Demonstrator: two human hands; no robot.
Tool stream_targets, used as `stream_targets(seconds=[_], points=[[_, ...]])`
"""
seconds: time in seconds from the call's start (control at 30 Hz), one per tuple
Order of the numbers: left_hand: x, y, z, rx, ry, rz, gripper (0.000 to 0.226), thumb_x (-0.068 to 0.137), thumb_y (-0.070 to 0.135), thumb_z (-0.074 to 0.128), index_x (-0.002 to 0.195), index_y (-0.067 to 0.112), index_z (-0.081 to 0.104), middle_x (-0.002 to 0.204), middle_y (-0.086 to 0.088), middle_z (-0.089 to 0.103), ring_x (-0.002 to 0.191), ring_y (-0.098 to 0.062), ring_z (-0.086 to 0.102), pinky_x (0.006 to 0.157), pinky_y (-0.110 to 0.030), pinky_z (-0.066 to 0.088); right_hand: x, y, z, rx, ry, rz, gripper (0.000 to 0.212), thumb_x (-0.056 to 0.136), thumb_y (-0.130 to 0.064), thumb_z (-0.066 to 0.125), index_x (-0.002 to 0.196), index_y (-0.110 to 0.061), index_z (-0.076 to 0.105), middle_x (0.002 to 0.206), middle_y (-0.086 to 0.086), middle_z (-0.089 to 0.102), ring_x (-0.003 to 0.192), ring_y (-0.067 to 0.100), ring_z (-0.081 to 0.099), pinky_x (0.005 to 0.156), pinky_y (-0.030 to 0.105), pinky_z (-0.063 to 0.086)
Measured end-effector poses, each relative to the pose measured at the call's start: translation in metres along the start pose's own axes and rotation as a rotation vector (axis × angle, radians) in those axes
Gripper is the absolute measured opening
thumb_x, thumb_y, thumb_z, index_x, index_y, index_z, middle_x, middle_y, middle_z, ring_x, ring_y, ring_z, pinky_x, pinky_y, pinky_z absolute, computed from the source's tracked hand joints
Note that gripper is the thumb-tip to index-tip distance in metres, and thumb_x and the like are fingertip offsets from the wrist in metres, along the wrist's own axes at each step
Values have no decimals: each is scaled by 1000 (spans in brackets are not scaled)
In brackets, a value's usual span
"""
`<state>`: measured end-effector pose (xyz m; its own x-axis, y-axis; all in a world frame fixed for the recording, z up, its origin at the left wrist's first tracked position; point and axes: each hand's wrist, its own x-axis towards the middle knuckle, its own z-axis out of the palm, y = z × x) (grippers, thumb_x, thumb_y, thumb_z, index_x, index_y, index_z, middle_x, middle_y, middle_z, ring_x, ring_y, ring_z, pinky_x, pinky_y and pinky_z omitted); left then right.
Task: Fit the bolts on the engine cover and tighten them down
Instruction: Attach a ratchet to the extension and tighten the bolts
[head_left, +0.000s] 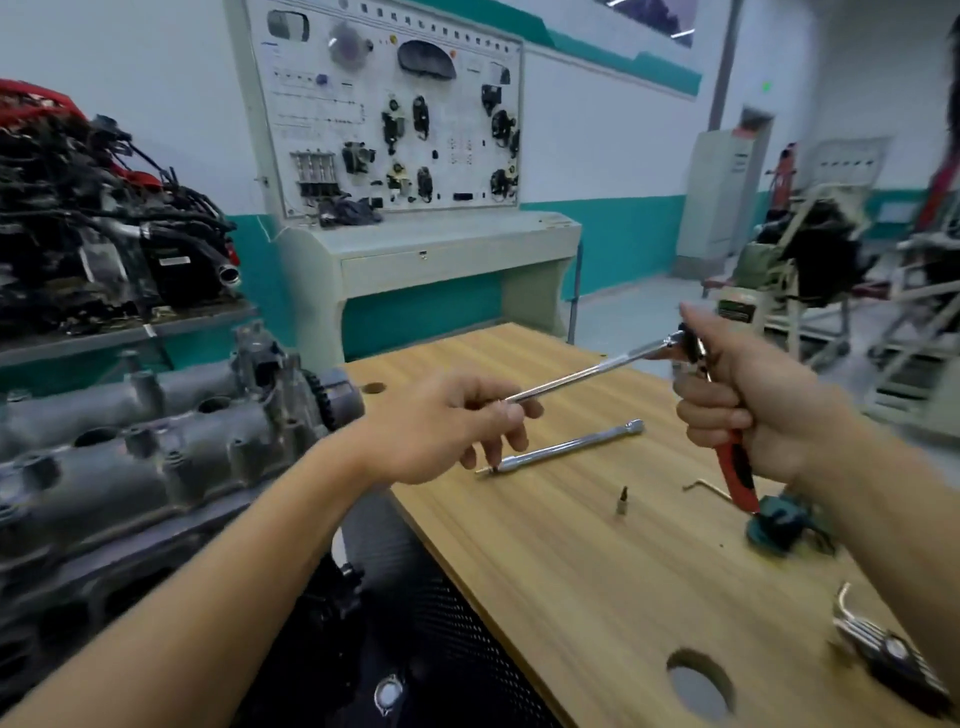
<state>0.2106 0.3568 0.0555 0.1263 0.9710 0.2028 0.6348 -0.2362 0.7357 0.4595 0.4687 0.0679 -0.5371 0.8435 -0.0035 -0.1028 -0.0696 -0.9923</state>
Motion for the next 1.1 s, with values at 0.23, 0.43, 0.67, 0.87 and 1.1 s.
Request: stream_targets(seconds=[0.23,0.43,0.67,0.87,1.1], points=[[35,-29,84,358,63,90,25,104,40,43,93,25,60,69,3,57,67,-18,52,66,-45,46,-1,52,-48,-136,163,67,19,73,-30,72,62,-17,63,51,-3,35,37,8,26,33,17,18],[58,-42,115,367,9,90,24,103,51,38,105,38,58,80,9,60,75,-4,52,68,-35,42,-12,67,-78,-146,229,78,29,70,-28,75,69,-15,49,52,-5,26,41,7,20,35,16,15],[97,-90,121,390,-165,-296,25,98,24,35,121,23,46,99,1,66,89,-16,60,76,-33,50,-13,62,-110,38,438,60,30,94,-14,61,68,-17,45,54,-5,23,40,5,20,36,18,12],[137,-99,138,568,-192,-223,33,93,10,57,122,22,67,114,7,67,104,-13,64,89,-25,52,-2,59,-113,26,460,-12,31,94,-13,62,67,-17,47,58,-2,26,44,8,21,41,21,13],[168,-105,148,529,-110,-172,22,88,8,62,96,20,79,98,2,71,91,-13,65,78,-19,46,6,70,-110,47,493,-41,28,95,-11,61,70,-15,48,54,0,31,40,8,24,36,19,15]])
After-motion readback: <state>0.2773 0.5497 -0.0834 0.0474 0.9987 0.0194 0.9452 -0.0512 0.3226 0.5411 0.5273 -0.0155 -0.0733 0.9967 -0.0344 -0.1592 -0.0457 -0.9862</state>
